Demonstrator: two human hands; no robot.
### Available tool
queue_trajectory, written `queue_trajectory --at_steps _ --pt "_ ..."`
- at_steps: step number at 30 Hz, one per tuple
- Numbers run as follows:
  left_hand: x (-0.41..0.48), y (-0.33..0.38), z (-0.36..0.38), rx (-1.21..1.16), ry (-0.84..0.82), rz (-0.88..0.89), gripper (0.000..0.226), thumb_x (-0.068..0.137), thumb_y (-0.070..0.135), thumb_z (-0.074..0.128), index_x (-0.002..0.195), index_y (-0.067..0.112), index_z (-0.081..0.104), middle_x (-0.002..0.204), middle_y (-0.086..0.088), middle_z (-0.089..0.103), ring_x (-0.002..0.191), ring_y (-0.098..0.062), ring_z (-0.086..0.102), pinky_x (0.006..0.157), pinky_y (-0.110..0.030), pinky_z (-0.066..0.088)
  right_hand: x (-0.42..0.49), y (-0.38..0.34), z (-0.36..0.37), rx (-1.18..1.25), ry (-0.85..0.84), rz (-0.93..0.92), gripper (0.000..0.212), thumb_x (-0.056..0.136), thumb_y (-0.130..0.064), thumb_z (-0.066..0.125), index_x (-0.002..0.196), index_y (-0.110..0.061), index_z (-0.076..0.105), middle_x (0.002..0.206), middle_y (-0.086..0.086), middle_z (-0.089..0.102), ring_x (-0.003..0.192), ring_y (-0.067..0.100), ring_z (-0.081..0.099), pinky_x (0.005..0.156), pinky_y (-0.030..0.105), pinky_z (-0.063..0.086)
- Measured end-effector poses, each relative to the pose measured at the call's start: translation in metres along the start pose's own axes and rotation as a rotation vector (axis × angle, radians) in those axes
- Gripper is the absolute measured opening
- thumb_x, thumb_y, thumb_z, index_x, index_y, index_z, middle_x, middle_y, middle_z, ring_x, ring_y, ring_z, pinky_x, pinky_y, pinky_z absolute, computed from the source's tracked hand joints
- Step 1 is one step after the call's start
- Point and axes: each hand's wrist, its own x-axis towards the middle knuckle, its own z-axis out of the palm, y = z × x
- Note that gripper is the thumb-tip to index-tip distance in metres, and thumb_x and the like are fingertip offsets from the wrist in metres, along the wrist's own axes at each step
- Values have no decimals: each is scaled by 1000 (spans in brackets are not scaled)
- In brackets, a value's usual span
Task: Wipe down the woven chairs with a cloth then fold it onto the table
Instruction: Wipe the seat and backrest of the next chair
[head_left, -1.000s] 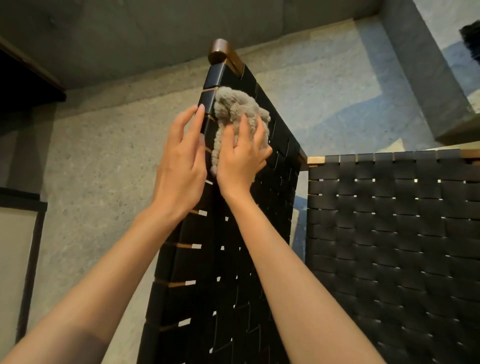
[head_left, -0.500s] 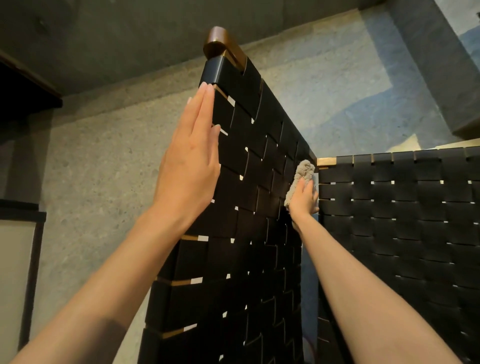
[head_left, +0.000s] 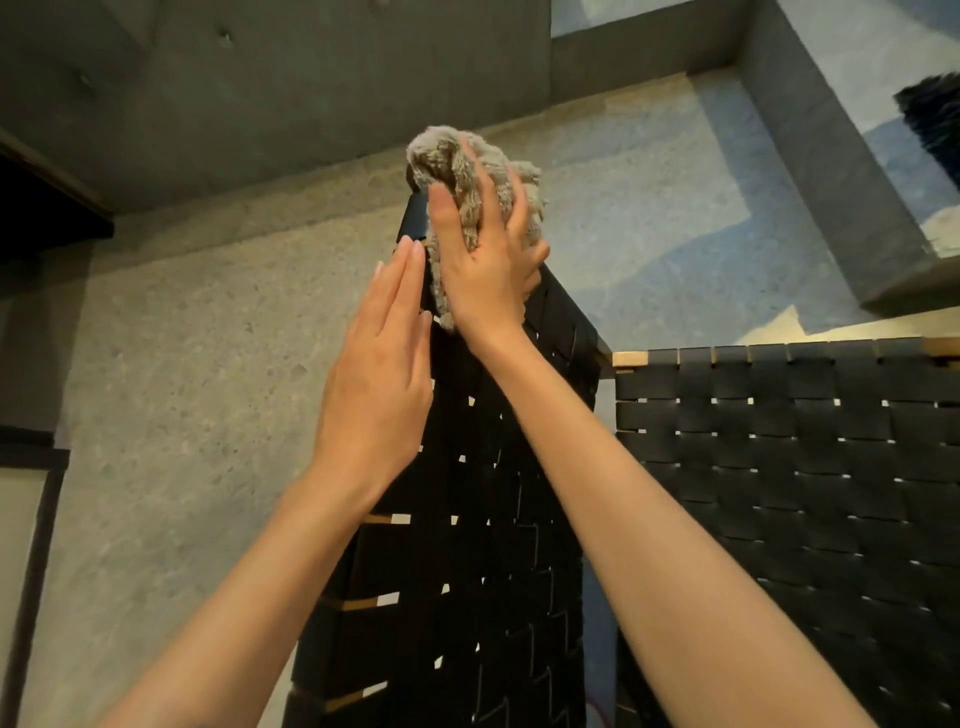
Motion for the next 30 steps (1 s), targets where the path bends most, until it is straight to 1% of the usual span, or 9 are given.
queue_trajectory --at_steps 2,5,7,12,16,20,23,26,30 --pt "1 -2 0 11 11 5 51 102 23 30 151 24 15 157 15 11 143 2 7 118 -25 14 -3 14 1 -53 60 -5 51 94 -49 38 139 -27 44 153 1 26 129 30 23 96 34 22" --pt "0 -2 1 11 12 8 51 102 23 30 151 26 15 157 16 11 143 2 7 118 -24 14 -4 53 -1 -121 108 136 49 97 -44 37 140 -20 44 152 6 29 131 35 25 102 45 29" --pt "0 -1 1 4 14 10 51 102 23 30 151 26 14 156 17 11 143 2 6 118 -23 14 0 87 -6 -155 115 310 49 100 -44 35 143 -20 40 153 5 26 135 36 21 106 49 27" --pt "0 -2 2 -4 15 19 51 103 21 30 150 26 13 156 17 10 143 2 7 118 -24 15 -2 171 -26 -164 43 729 53 101 -49 26 149 -26 25 157 4 19 140 35 15 111 45 18" --pt "1 -2 1 -13 21 24 50 103 20 30 150 25 15 156 16 12 143 1 9 117 -20 13 -9 185 -29 -137 48 842 55 101 -49 24 151 -25 20 157 9 18 142 34 13 114 45 11" --pt "0 1 -1 -24 14 12 50 103 19 31 150 23 16 157 14 13 144 -2 10 117 -22 15 -28 164 -27 -104 62 836 53 101 -49 26 150 -29 22 157 3 17 139 34 16 110 46 20" --pt "0 2 -2 -36 13 3 50 103 20 31 151 22 16 157 13 13 144 -3 9 118 -22 14 -58 130 -25 -68 40 736 52 100 -48 30 149 -31 25 157 -1 16 137 34 16 108 46 24" --pt "0 2 -4 -85 -1 -13 49 103 20 32 150 22 18 157 11 14 144 -3 10 118 -23 13 -78 76 -19 25 5 505 52 99 -47 36 148 -28 29 156 -3 15 137 30 13 107 45 25" --pt "-4 2 -11 -276 -12 -79 46 103 18 32 148 19 25 156 7 21 143 -4 14 118 -25 14 -63 10 -18 42 -80 196 49 100 -40 39 146 -27 33 157 -2 14 134 24 13 102 37 18"
